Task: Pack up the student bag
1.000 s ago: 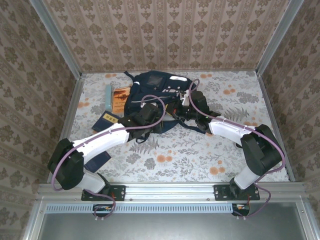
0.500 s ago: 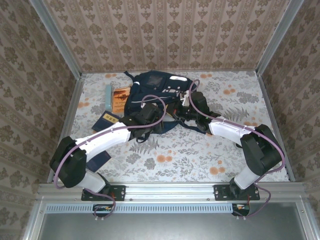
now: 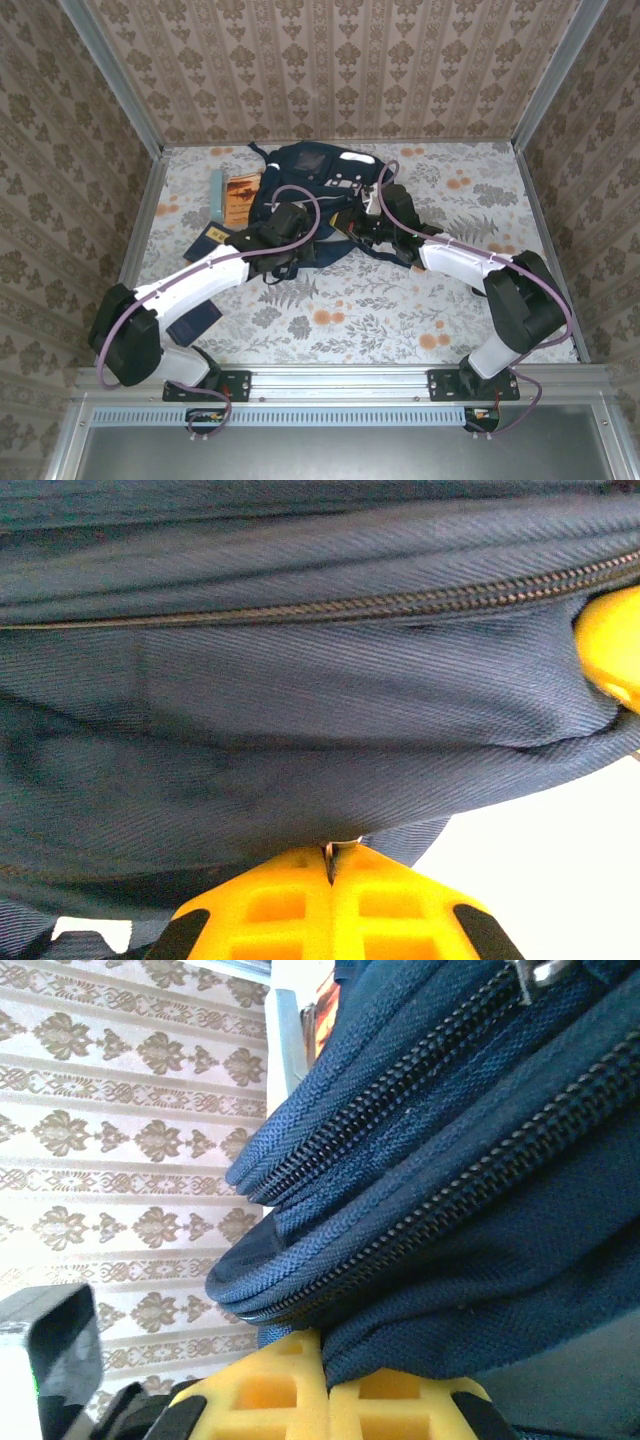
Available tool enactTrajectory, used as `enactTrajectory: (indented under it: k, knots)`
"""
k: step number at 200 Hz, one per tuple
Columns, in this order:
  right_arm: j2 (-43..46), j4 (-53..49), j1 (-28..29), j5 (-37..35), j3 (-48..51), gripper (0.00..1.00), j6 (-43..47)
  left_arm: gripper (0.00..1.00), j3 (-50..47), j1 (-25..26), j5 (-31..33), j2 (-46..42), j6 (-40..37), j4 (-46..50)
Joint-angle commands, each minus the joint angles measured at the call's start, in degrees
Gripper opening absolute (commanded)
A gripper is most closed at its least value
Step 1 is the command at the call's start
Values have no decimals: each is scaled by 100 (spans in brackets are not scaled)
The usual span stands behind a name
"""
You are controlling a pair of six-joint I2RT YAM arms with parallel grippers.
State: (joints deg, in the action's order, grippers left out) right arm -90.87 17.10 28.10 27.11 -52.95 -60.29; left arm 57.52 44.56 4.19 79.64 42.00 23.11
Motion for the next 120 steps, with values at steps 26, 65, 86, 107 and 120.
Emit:
enactTrajectory:
  k: [26, 65, 86, 107, 120]
  knots:
    - [546, -765, -172, -599, 58, 3, 729, 0, 50, -408, 202, -339, -454, 800]
    - [825, -1165, -432, -926, 367, 2, 975, 0, -164, -694, 354, -447, -803, 871]
    - [1032, -1351, -681, -1044, 559, 2, 1095, 0, -258, -828, 382, -424, -972, 823]
    - [1284, -1580, -950, -1158, 668, 2, 1248, 0, -317, -965, 384, -343, -1078, 720]
    - [1371, -1697, -1129, -1173, 706, 2, 1371, 0, -354, -1042, 383, -266, -1157, 600]
